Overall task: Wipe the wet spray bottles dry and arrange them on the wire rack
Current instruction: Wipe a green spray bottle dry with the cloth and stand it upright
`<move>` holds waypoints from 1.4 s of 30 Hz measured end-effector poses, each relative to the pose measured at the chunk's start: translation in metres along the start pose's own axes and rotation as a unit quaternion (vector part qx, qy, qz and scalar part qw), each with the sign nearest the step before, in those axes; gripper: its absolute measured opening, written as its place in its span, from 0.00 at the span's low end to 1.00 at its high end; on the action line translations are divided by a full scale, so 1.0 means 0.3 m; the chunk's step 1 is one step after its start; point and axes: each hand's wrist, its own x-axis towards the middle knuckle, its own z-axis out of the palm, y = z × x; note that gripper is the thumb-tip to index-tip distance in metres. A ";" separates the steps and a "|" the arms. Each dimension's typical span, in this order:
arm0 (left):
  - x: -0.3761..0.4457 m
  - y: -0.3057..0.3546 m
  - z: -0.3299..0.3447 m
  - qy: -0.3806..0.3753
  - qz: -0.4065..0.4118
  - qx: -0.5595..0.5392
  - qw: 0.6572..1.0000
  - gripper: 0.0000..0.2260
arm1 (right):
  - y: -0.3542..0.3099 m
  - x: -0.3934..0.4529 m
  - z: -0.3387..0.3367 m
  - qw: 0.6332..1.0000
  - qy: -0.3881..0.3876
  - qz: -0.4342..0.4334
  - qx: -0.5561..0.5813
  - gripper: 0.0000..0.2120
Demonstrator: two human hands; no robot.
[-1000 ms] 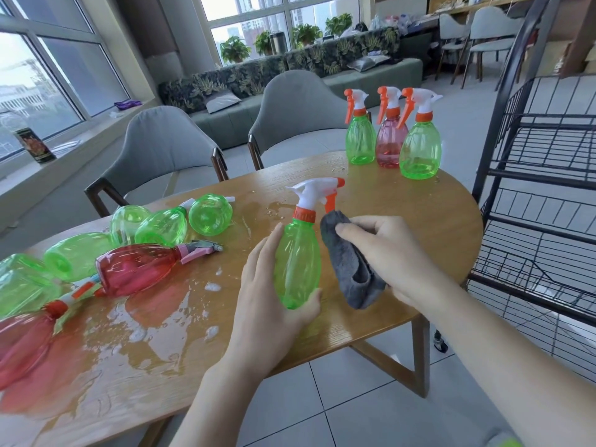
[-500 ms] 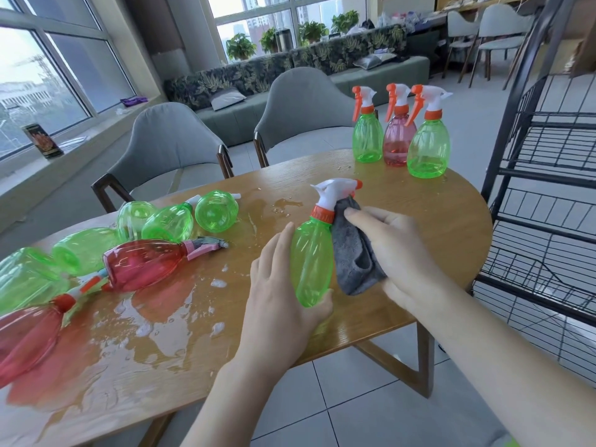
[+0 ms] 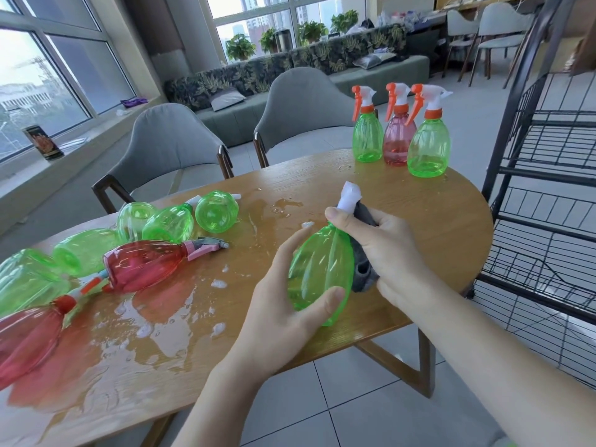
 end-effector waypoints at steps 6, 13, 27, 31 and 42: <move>-0.016 -0.022 0.107 0.125 0.024 0.162 0.979 0.39 | 0.031 0.000 0.026 0.995 0.037 -0.077 -0.058 0.26; -0.018 -0.003 0.025 0.067 0.009 0.029 0.997 0.34 | -0.003 0.016 -0.014 0.999 -0.016 -0.041 -0.028 0.13; 0.003 -0.018 0.033 0.075 0.004 0.072 0.995 0.42 | 0.027 -0.024 0.050 0.986 0.024 -0.127 -0.104 0.19; 0.001 -0.021 0.000 0.042 0.004 0.021 0.999 0.39 | 0.002 -0.018 0.040 0.993 0.006 -0.088 -0.076 0.20; 0.006 -0.001 0.003 0.051 -0.014 -0.024 0.998 0.37 | 0.011 -0.050 0.035 0.941 0.064 -0.219 -0.249 0.17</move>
